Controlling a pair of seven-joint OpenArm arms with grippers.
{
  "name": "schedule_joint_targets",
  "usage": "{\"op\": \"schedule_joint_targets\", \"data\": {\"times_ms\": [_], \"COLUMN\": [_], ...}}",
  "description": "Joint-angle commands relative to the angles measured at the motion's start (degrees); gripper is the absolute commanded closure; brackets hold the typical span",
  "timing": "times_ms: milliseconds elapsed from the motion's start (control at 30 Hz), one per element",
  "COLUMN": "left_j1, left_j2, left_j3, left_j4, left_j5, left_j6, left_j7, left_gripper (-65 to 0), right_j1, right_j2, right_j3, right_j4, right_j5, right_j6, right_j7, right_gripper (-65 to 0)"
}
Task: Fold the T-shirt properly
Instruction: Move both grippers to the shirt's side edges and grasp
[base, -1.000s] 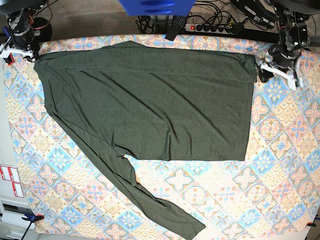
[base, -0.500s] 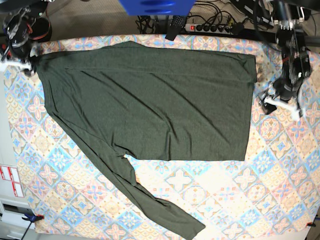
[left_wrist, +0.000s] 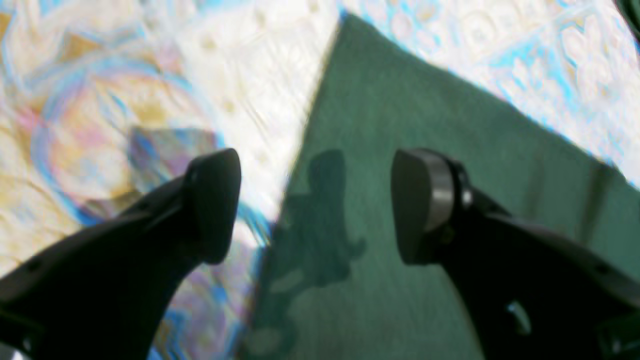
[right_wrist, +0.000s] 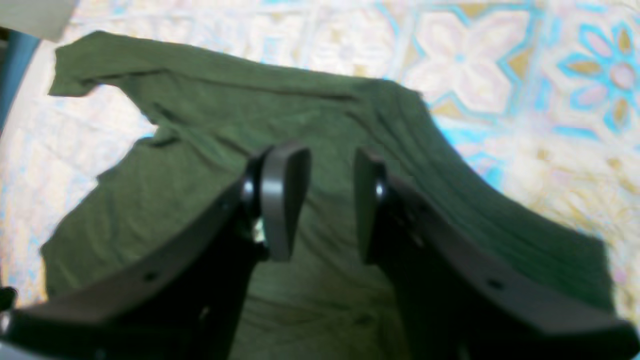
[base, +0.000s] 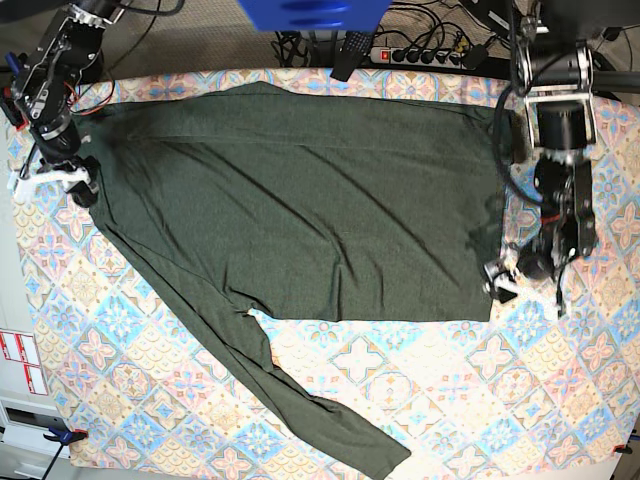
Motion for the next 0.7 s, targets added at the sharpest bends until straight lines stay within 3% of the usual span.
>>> {"op": "schedule_joint_targets", "data": {"times_ms": [0,367,667], "left_j1": [-2.04,-9.16,-8.98], "left_j2": [-0.46,1.47,5.87], "left_j3": [0.44,9.76,14.95], "left_j4": [-0.59,-18.61,-21.34], "left_j5": [0.34,1.93,1.75], "left_j6": [-0.23,-0.23,-0.23], "left_j7": [-1.8,-14.55,-17.01], "left_gripper": [-46.4,-46.3,-46.0], "right_j1": [0.26,0.53,1.41], "right_j2": [0.89,0.89,0.72], "right_j3": [0.29,-0.59,-4.01], "right_j4": [0.97,0.97,2.11], "right_j5": [0.8,0.97,0.88], "right_j6": [0.48,0.48,0.48], "right_j7": [0.98,0.89,0.89], "right_gripper": [-19.4,-19.4,-19.3]}}
